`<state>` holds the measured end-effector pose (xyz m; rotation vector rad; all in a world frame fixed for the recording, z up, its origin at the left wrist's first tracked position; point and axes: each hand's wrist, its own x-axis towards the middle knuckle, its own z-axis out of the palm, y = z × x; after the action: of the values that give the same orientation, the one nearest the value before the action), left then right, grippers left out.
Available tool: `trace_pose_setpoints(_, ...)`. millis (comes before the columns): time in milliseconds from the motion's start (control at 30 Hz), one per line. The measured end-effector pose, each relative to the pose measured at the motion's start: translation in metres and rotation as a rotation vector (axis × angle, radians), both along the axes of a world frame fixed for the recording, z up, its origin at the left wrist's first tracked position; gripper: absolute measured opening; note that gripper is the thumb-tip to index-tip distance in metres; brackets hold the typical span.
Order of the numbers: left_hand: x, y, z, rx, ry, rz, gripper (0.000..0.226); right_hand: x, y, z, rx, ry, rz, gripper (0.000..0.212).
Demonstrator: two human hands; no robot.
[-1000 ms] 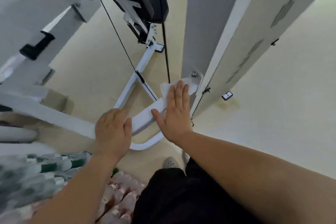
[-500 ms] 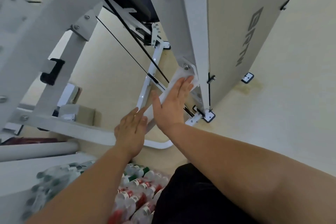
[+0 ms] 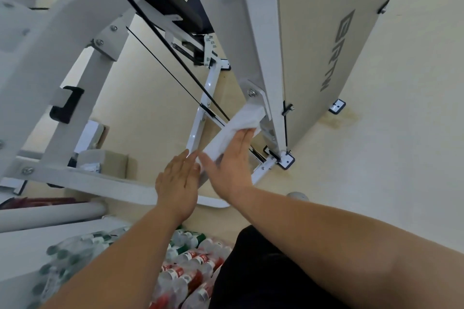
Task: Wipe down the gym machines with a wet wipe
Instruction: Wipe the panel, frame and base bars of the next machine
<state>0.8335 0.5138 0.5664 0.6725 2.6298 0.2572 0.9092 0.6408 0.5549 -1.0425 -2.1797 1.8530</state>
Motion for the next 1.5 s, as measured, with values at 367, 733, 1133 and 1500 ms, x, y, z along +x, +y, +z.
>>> trace_pose_setpoints(367,0.000,0.000,-0.001,-0.045,-0.001,-0.016,0.084,0.005,0.020,-0.017,0.272,0.019,0.096,0.104)
trace_pose_setpoints(733,0.009,-0.005,0.019,0.020,-0.118,0.087,0.073,0.031,0.113,-0.044,1.254,0.045,0.806,0.105)
trace_pose_setpoints(1133,0.036,-0.104,-0.002,-0.022,0.212,0.182,0.063,0.016,0.007,-0.032,1.324,0.064,1.076,0.106)
trace_pose_setpoints(1500,0.035,-0.128,-0.016,0.241,0.158,0.141,0.070,0.027,0.060,-0.018,1.455,-0.190,0.925,0.119)
